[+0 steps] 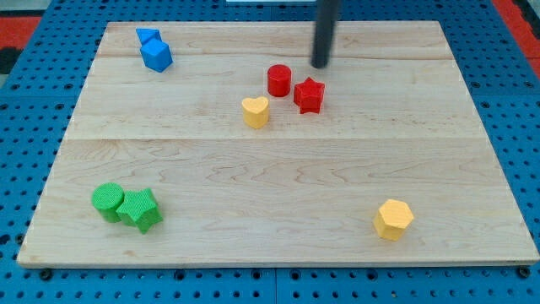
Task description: Separate the blue blocks from each other
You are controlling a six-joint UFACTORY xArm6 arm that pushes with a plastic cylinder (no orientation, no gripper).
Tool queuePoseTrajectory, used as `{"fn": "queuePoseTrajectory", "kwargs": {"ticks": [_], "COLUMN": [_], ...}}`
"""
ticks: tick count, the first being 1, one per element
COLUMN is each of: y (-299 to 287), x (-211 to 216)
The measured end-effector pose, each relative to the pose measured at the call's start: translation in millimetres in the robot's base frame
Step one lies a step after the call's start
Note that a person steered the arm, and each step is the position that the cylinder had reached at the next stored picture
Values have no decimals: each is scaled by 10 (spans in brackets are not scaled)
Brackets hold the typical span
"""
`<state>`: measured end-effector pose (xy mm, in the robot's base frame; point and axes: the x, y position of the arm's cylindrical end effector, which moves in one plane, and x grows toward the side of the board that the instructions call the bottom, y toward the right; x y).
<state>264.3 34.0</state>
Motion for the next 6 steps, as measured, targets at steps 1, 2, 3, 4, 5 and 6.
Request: {"fn": "queuePoseTrajectory", "kwargs": {"ticks": [1,2,3,4,5,6], "y": [-903,-1693,-2079,-2209,-2456,-2289], "x": [-492,-625,-466,-157,144,354]}}
